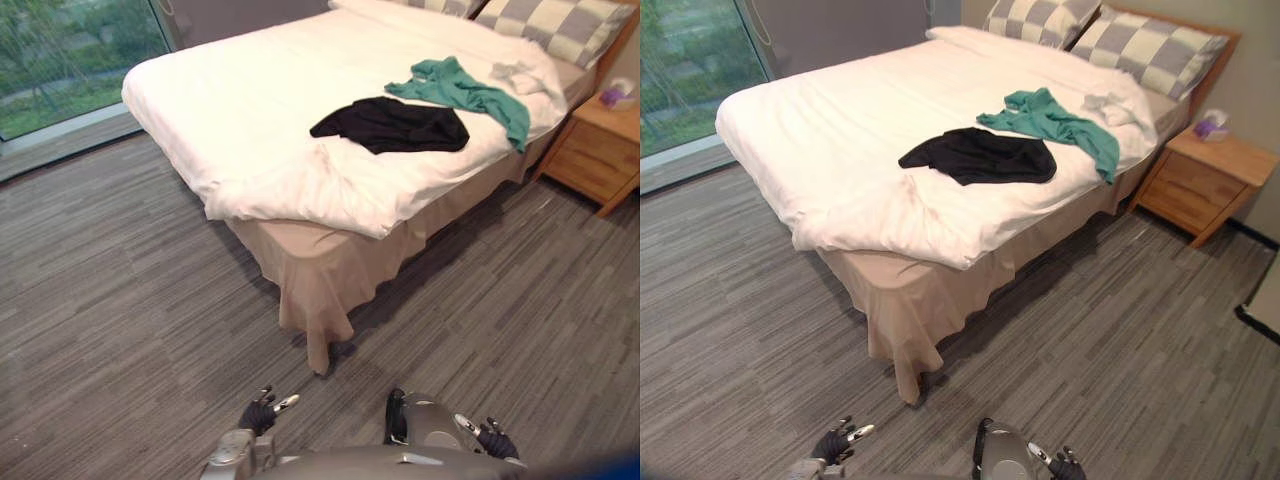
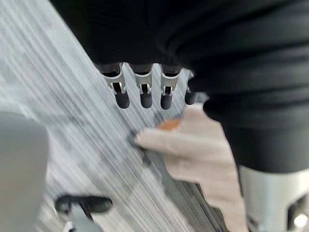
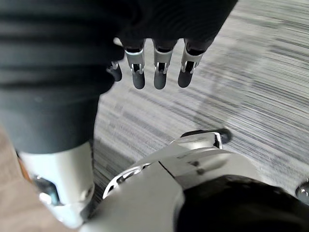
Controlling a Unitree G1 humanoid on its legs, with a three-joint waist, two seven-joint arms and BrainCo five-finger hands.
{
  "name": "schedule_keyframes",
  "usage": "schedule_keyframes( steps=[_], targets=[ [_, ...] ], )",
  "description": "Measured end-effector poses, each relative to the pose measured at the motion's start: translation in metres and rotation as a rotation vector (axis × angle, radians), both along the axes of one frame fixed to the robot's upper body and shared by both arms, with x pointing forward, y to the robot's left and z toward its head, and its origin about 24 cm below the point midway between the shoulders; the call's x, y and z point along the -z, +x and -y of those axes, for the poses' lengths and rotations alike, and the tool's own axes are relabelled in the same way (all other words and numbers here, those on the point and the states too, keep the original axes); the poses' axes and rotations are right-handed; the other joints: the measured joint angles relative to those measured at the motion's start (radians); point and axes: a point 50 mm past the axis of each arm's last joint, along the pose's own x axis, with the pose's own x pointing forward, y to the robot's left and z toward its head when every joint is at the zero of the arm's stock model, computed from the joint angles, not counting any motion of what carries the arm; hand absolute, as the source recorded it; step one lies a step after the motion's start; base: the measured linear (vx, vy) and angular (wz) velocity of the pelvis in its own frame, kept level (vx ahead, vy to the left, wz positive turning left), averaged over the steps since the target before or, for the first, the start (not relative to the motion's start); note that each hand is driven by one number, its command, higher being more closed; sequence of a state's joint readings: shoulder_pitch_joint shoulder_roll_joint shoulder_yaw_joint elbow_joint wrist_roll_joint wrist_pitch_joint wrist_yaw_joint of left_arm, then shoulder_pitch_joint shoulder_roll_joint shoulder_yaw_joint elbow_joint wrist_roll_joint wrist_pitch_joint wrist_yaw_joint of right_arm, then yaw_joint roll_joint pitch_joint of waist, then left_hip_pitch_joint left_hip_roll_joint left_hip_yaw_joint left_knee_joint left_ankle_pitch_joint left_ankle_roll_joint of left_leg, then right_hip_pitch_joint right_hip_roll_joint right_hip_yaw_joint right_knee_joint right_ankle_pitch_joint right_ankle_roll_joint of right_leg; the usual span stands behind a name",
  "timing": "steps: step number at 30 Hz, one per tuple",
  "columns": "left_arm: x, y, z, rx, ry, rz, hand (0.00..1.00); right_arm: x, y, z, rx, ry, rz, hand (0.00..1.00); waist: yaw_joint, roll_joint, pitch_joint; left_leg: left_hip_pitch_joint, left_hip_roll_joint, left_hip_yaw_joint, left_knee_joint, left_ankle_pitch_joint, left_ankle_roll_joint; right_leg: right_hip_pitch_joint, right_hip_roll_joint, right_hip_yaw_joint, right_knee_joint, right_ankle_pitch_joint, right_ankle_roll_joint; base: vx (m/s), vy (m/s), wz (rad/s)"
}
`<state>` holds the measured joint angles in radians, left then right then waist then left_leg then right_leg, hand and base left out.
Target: Tidy the bed and pick cloth on bed and put in laundry
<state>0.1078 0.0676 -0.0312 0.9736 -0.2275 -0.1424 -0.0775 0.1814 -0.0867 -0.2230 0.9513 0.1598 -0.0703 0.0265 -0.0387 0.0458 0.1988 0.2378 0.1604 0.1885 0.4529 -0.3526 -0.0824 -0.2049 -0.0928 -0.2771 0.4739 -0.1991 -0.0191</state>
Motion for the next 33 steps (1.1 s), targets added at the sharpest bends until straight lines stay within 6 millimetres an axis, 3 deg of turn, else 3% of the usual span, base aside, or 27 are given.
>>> schedule_keyframes(
  steps=[2,3,5,6,7,8,9,10,12,14,21,23,29,33],
  targets=[
    [-0.003,0.004,-0.003,-0.039,-0.001,0.034,0.0,0.0,0.002,0.002,-0.038,-0.018,-0.015,0.0,0.004,0.003,0.009,-0.164,0.102,0.001,0.37,0.038,-0.017,0.104,0.044,-0.027,-0.084,-0.011,-0.01,0.37,-0.256,0.29],
    [-0.002,0.001,-0.005,-0.051,0.006,0.03,0.0,0.001,0.002,0.003,-0.05,-0.021,-0.033,0.0,0.006,0.001,0.026,-0.205,0.144,0.019,0.457,0.036,-0.016,0.211,0.06,-0.057,-0.157,0.005,-0.024,0.37,-0.187,0.2],
    [-0.003,0.003,-0.008,-0.061,0.012,0.034,0.0,0.003,-0.001,0.002,-0.065,-0.022,-0.064,0.0,0.017,-0.003,0.025,-0.22,0.151,0.057,0.393,0.035,-0.016,0.289,0.061,-0.065,-0.217,0.01,-0.021,0.33,-0.121,0.1],
    [-0.004,0.005,-0.006,-0.058,0.008,0.041,0.0,0.003,-0.001,0.003,-0.107,-0.04,-0.082,0.0,0.031,-0.003,0.025,-0.225,0.128,0.083,0.228,0.036,-0.016,0.341,0.054,-0.065,-0.267,0.016,-0.01,0.3,-0.051,0.0],
    [-0.004,0.005,-0.006,-0.058,0.006,0.041,0.0,0.003,-0.001,0.004,-0.111,-0.041,-0.083,0.0,0.032,-0.003,0.025,-0.226,0.121,0.083,0.189,0.036,-0.016,0.348,0.053,-0.064,-0.276,0.018,-0.008,0.34,-0.002,-0.06],
    [-0.003,0.005,-0.005,-0.061,0.002,0.04,0.0,0.003,0.0,0.004,-0.12,-0.047,-0.086,0.0,0.032,0.0,0.023,-0.221,0.084,0.077,-0.001,0.081,-0.012,0.367,0.047,-0.064,-0.302,0.022,0.0,0.26,0.064,-0.03],
    [-0.002,0.004,-0.001,-0.057,-0.006,0.036,0.0,0.003,0.0,0.008,-0.138,-0.063,-0.089,0.0,0.029,0.017,0.019,-0.231,0.06,0.073,-0.162,0.233,0.005,0.367,0.057,-0.061,-0.309,0.02,0.011,0.26,0.091,-0.12],
    [-0.003,0.005,-0.002,-0.063,-0.007,0.039,0.0,0.003,0.0,0.007,-0.148,-0.065,-0.1,0.0,0.036,0.011,0.017,-0.229,0.052,0.073,-0.169,0.228,-0.003,0.367,0.053,-0.051,-0.311,0.017,0.017,0.29,0.089,-0.03],
    [-0.001,0.003,-0.011,-0.033,0.028,0.009,0.0,0.006,0.001,-0.002,-0.184,-0.061,-0.109,0.0,0.031,-0.033,-0.008,-0.191,-0.007,0.079,-0.303,0.282,0.011,0.354,0.012,-0.045,-0.33,0.028,0.042,0.27,0.101,0.1],
    [0.001,0.001,-0.016,-0.039,0.043,-0.026,0.0,0.007,0.0,-0.007,-0.178,-0.053,-0.113,0.0,0.028,-0.055,-0.008,-0.165,-0.041,0.076,-0.382,0.318,0.019,0.354,-0.013,-0.057,-0.334,0.027,0.054,0.16,0.096,0.22],
    [0.006,-0.015,-0.027,-0.282,-0.001,-0.12,0.0,0.009,-0.003,-0.013,-0.195,-0.048,-0.128,0.0,0.031,-0.067,-0.013,-0.072,-0.08,0.039,-0.496,0.364,0.023,0.427,-0.036,-0.089,-0.337,0.038,0.081,0.08,0.035,0.28],
    [0.009,-0.022,-0.032,-0.434,-0.014,-0.156,0.0,0.01,-0.003,-0.014,-0.194,-0.045,-0.133,0.0,0.029,-0.069,-0.011,-0.064,-0.086,0.014,-0.549,0.405,0.022,0.426,-0.035,-0.122,-0.34,0.038,0.082,-0.05,-0.053,0.31],
    [0.013,-0.06,-0.054,-0.849,-0.028,-0.219,0.0,0.011,-0.004,-0.012,-0.186,-0.038,-0.16,0.0,0.039,-0.076,0.002,-0.07,-0.101,-0.035,-0.558,0.425,0.03,0.453,-0.041,-0.162,-0.366,0.021,0.091,-0.13,-0.026,0.25],
    [0.005,-0.063,-0.074,-1.045,-0.019,-0.11,0.0,0.011,-0.004,-0.005,-0.17,-0.013,-0.192,0.0,0.044,-0.053,0.011,-0.096,-0.116,-0.06,-0.559,0.431,0.034,0.457,-0.05,-0.206,-0.372,0.0,0.102,-0.2,0.017,0.28]
  ],
)
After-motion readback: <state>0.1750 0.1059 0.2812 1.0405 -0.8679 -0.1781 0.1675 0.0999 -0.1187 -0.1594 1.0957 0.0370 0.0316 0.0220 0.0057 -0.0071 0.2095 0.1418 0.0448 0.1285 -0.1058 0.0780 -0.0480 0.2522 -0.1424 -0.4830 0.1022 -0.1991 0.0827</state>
